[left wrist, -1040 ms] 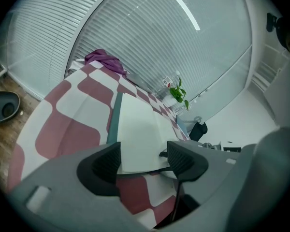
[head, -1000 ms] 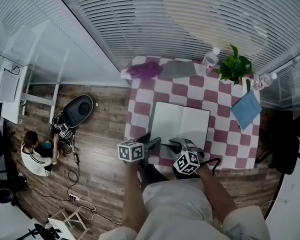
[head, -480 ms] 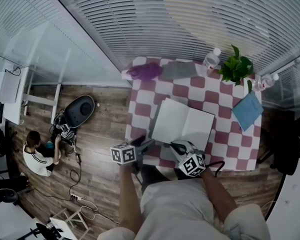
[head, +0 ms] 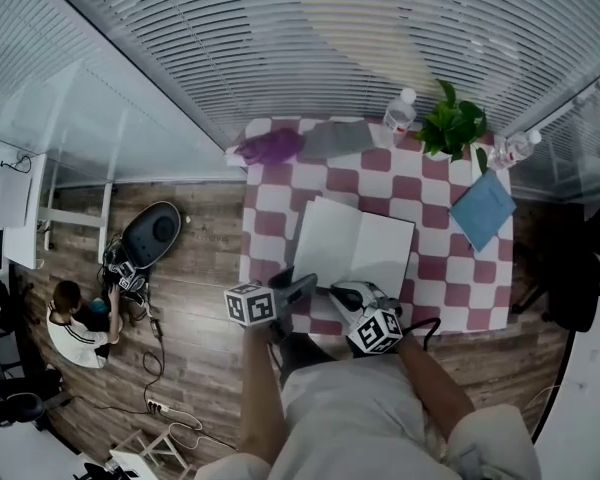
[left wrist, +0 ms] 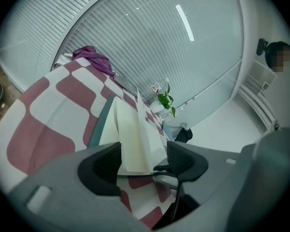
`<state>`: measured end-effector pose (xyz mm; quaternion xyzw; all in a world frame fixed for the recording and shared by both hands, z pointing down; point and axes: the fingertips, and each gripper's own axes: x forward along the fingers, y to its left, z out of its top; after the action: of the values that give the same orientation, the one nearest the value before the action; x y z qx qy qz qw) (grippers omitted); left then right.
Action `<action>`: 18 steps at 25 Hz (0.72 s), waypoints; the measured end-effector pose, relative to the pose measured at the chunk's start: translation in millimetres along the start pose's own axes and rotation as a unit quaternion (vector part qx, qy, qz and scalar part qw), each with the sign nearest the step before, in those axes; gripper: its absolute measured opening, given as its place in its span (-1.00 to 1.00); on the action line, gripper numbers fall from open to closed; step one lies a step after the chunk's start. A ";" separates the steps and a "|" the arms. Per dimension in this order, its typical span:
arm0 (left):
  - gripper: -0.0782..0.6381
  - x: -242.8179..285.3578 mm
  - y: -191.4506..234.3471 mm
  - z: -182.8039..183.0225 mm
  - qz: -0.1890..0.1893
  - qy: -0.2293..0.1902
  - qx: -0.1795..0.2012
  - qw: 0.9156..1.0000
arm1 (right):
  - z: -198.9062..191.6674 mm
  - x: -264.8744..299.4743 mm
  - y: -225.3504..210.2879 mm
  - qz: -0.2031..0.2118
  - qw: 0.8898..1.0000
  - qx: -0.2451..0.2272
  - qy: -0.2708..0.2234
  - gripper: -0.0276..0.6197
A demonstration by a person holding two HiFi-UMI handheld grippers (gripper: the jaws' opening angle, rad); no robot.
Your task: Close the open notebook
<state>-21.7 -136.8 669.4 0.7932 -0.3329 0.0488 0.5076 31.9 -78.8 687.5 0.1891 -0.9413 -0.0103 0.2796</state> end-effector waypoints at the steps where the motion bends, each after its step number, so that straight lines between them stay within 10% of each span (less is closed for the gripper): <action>1: 0.07 -1.2 -4.8 2.2 -0.005 0.000 0.006 1.000 | 2.2 -4.2 2.0 -0.001 1.000 -0.001 -0.001 -0.83; 8: 0.07 1.0 -57.9 14.4 -0.081 0.018 0.048 0.995 | 15.9 -41.7 -46.1 -0.056 0.983 0.172 -0.043 -0.36; 14: 0.07 19.6 -101.5 14.6 -0.139 0.048 0.077 0.986 | 25.5 -39.5 -31.6 -0.027 0.990 0.140 -0.017 -0.05; 18: 0.07 36.0 -127.7 5.8 -0.171 0.096 0.112 0.974 | 24.7 -39.9 -34.8 -0.099 0.984 0.145 -0.001 -0.05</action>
<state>78.4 -125.3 582.8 0.8815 -0.1348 0.0743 0.4464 61.9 -98.8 641.5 0.3196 -0.9098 0.0987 0.2460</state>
